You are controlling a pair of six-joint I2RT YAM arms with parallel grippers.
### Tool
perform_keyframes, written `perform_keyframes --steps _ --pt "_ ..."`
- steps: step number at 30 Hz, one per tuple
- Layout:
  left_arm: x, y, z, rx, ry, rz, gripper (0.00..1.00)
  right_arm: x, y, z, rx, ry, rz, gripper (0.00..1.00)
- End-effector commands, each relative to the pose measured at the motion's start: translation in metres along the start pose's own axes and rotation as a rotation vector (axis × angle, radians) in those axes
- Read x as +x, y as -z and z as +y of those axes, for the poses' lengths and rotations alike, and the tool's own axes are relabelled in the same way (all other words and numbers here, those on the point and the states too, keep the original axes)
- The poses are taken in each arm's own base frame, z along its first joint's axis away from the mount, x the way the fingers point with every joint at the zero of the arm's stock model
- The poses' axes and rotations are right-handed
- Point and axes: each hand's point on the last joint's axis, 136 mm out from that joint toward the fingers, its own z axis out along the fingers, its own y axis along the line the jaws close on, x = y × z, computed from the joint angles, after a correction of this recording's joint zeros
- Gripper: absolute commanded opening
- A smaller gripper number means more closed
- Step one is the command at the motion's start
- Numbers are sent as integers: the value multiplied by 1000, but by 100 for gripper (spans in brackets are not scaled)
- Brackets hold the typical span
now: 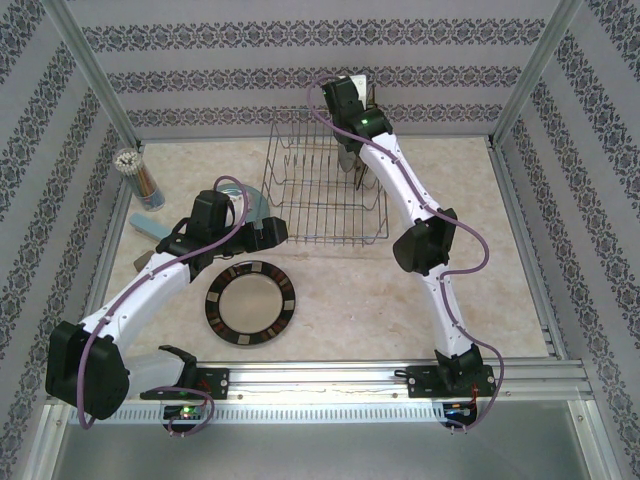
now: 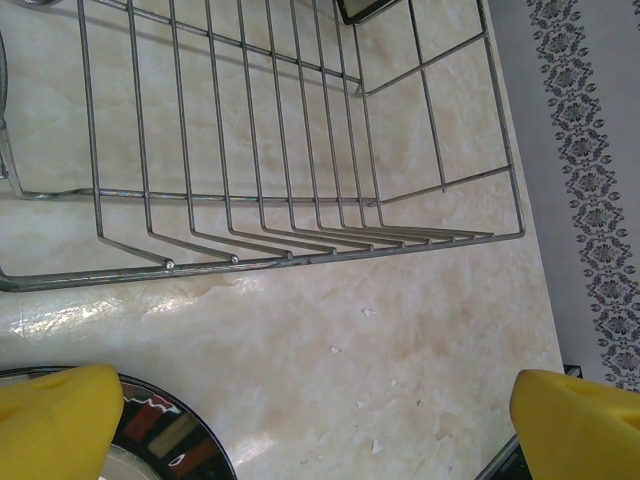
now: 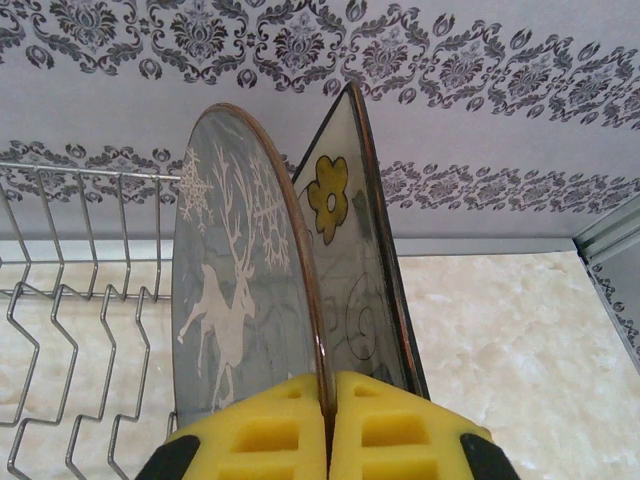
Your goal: Load the plates into the dish rack
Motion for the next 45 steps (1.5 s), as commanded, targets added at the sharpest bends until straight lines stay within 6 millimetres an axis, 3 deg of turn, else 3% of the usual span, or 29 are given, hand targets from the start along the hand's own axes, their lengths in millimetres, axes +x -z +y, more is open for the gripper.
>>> perform_keyframes --steps 1,7,26,45 --pt "-3 6 -1 8 -7 -21 100 -44 23 -11 48 -119 -151 0" --pt "-5 7 -2 16 -8 -30 100 -50 31 -16 70 -115 -170 0" --pt "-4 10 -3 20 -13 -36 100 -40 22 -12 100 -113 -154 0" --pt "-2 9 -2 15 -12 -31 100 -14 5 22 108 -96 -131 0"
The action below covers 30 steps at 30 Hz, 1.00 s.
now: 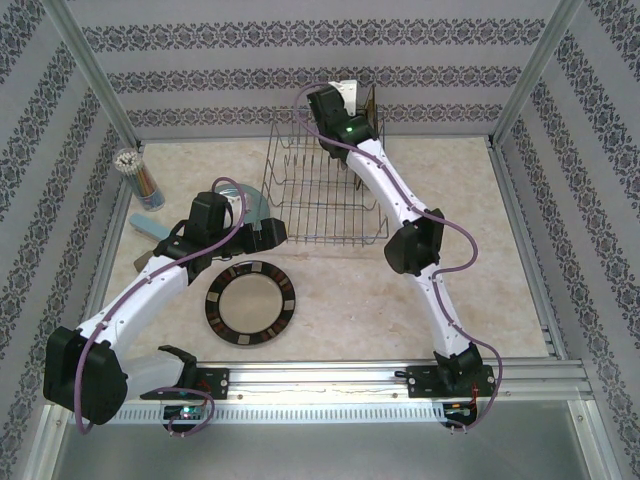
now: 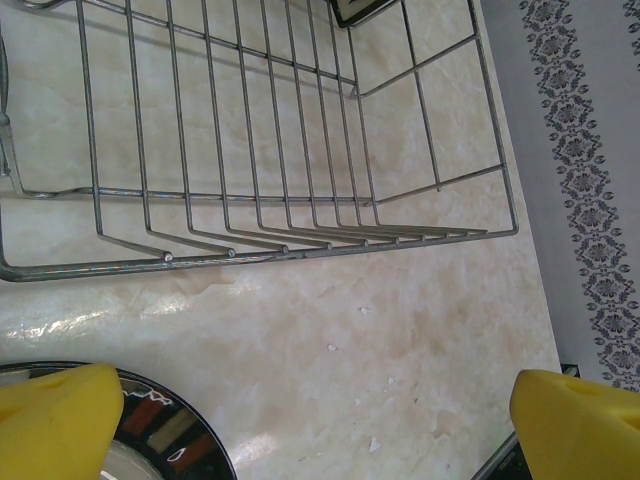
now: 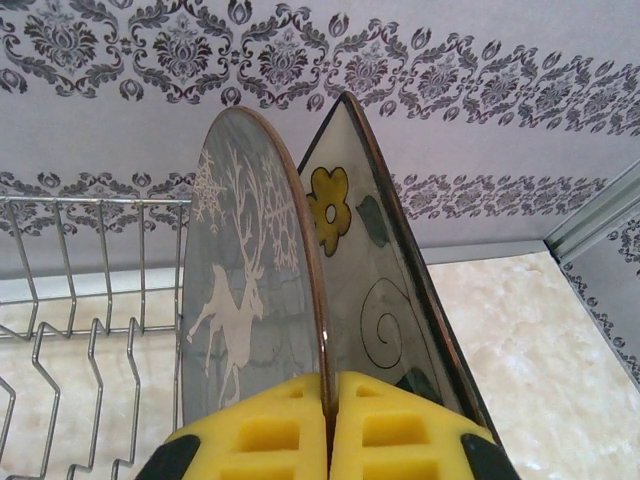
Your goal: Load the plates into the dish rack
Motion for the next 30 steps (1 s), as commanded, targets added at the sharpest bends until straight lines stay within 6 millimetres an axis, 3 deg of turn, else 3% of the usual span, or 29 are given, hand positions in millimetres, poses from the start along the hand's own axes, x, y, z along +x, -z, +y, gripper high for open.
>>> perform_keyframes --steps 1,11,20,30 --pt "-4 4 0 8 -7 -22 100 -19 11 6 0 -71 -70 0" --pt "-3 4 1 7 -4 -23 100 -9 13 23 -23 -64 -63 0" --pt "-3 3 2 6 -1 -23 100 19 6 40 -47 -73 -9 0" --pt "-3 3 3 6 3 -23 100 26 10 46 -53 -61 -3 0"
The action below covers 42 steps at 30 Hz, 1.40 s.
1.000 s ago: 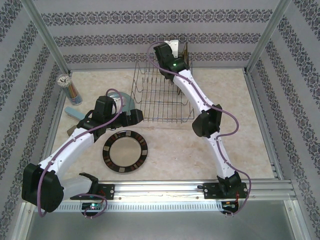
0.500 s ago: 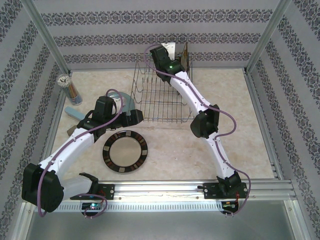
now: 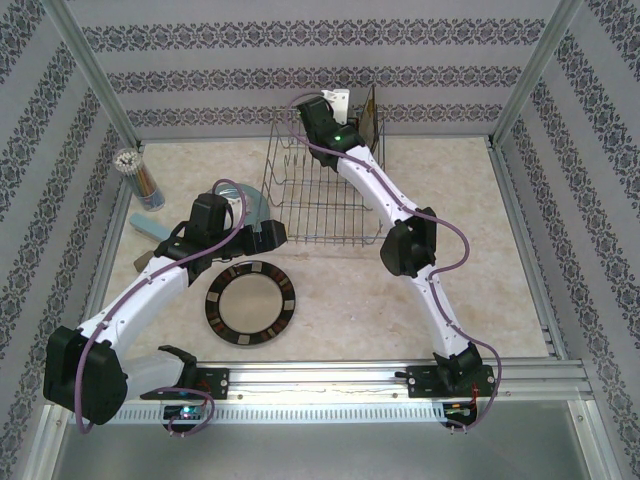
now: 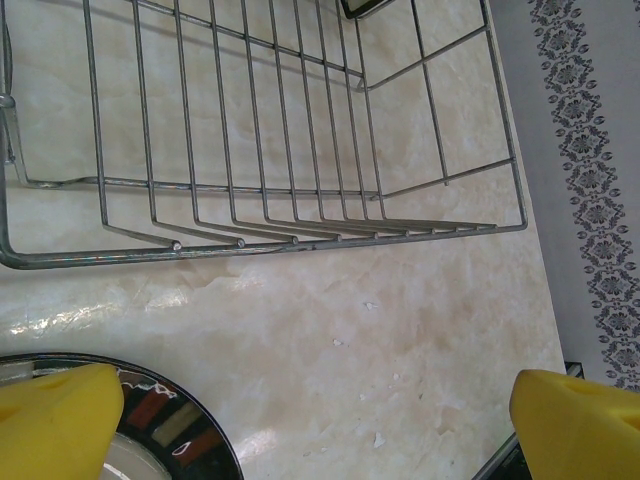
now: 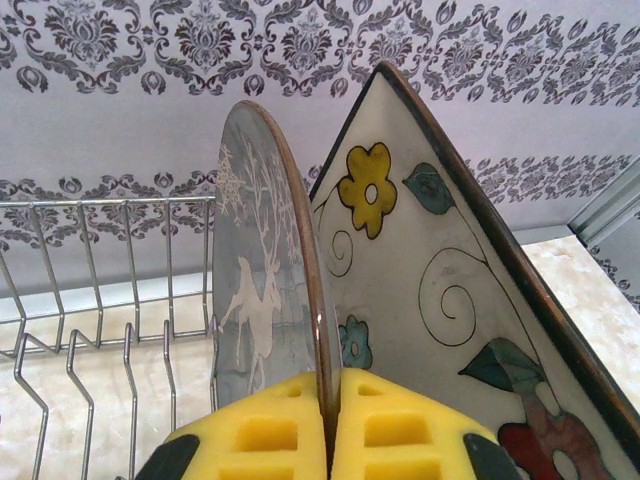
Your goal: Load the plates into the dish rack
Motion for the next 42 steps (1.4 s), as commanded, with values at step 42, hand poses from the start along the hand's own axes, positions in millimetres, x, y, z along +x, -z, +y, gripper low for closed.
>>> perform_keyframes --steps 42 --pt "-7 -1 0 13 10 -22 100 -24 44 -3 -108 -87 -22 27"
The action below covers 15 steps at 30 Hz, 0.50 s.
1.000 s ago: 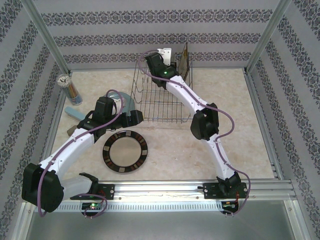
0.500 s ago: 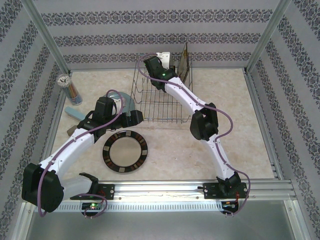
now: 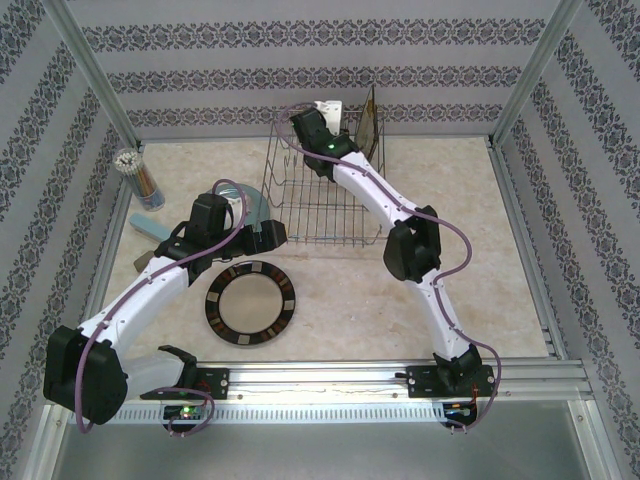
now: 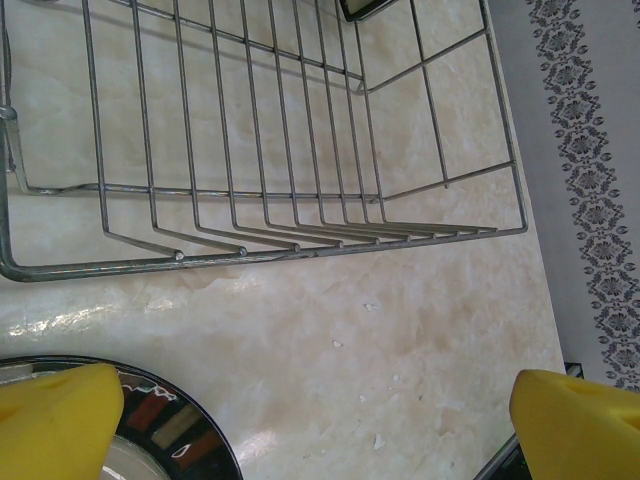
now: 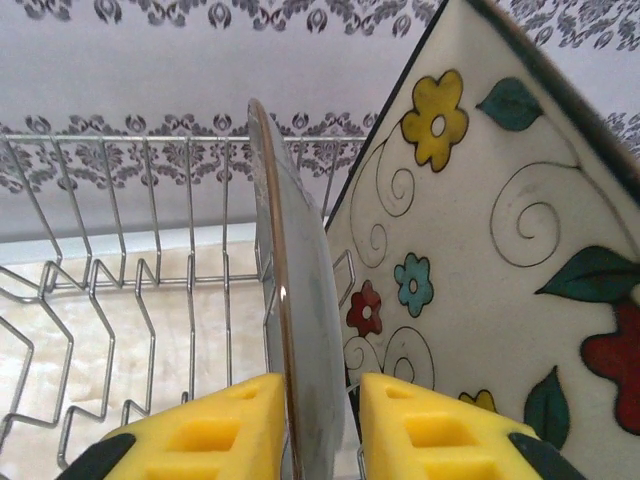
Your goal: Load the plates into the dish rack
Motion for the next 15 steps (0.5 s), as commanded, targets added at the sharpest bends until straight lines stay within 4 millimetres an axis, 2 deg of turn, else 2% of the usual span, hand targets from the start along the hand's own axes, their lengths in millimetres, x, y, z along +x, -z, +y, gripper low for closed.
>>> perform_keyframes --steps 1,6,15 --pt "-7 0 0 13 10 -21 100 -45 29 -17 -32 -73 -73 27" --pt "-7 -2 0 12 13 -16 100 -56 31 -20 -42 -76 -89 28" --pt "-7 -3 2 4 14 -13 100 -63 37 -22 -65 -91 -91 29"
